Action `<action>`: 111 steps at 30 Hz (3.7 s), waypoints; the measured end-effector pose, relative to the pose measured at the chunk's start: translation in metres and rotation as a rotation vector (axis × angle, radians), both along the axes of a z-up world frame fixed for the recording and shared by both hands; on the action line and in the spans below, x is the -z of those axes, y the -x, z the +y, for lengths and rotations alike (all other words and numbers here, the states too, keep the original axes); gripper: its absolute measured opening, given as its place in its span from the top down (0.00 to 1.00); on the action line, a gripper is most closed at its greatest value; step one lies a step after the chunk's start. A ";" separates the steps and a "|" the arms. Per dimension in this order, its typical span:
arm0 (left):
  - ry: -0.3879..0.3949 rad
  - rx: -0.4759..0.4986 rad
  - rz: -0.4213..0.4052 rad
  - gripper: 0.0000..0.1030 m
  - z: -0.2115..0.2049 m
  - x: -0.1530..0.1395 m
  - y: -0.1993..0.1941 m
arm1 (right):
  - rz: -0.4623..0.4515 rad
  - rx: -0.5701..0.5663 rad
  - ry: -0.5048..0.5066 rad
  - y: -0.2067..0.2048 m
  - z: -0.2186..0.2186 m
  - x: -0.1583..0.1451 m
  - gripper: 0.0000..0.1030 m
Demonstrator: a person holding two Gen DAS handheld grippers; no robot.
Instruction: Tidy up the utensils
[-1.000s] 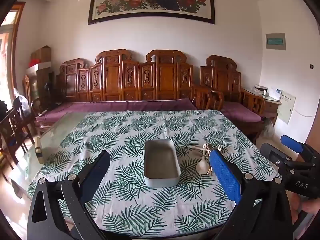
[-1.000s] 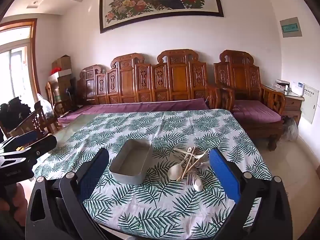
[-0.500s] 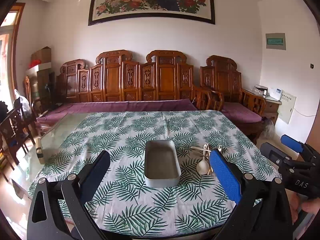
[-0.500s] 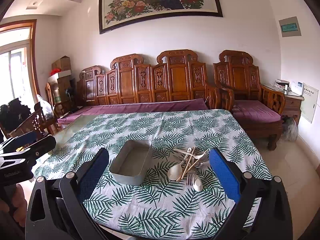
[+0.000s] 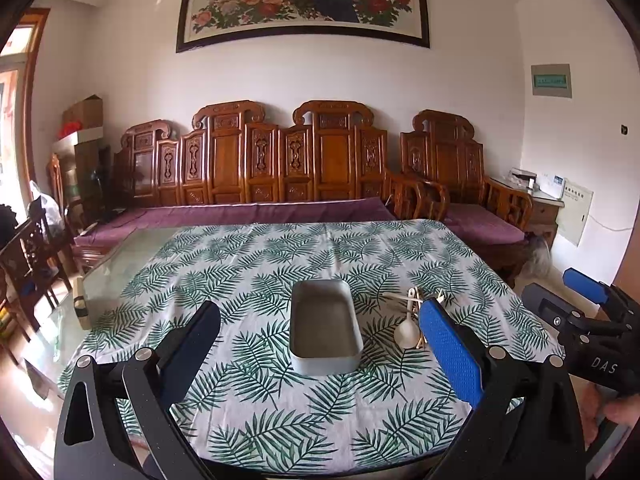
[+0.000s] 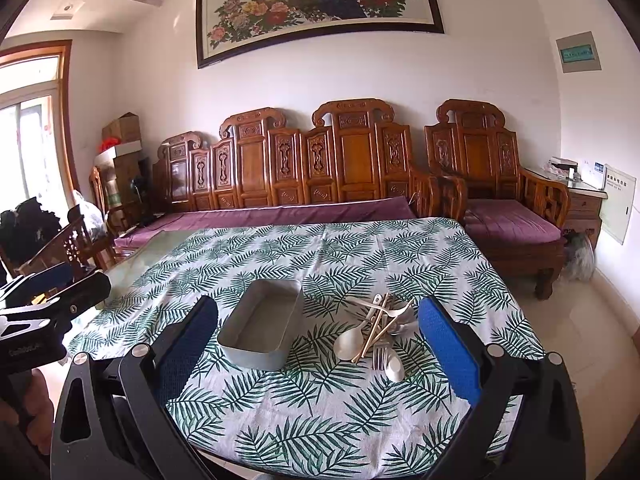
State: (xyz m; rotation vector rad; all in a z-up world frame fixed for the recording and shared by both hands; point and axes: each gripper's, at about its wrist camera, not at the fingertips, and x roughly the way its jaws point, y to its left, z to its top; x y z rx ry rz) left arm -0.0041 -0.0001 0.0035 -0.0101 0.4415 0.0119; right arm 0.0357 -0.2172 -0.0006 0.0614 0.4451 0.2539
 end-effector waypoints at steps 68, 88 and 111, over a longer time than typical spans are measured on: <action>-0.004 0.115 0.142 0.06 -0.018 0.057 -0.074 | 0.098 0.040 0.152 -0.099 -0.036 0.062 0.10; -0.050 0.229 0.280 0.06 -0.066 0.113 -0.149 | 0.416 -0.018 0.098 -0.215 -0.067 0.164 0.51; -0.082 0.240 0.339 0.06 -0.077 0.139 -0.175 | 0.659 0.022 -0.043 -0.290 -0.047 0.234 0.83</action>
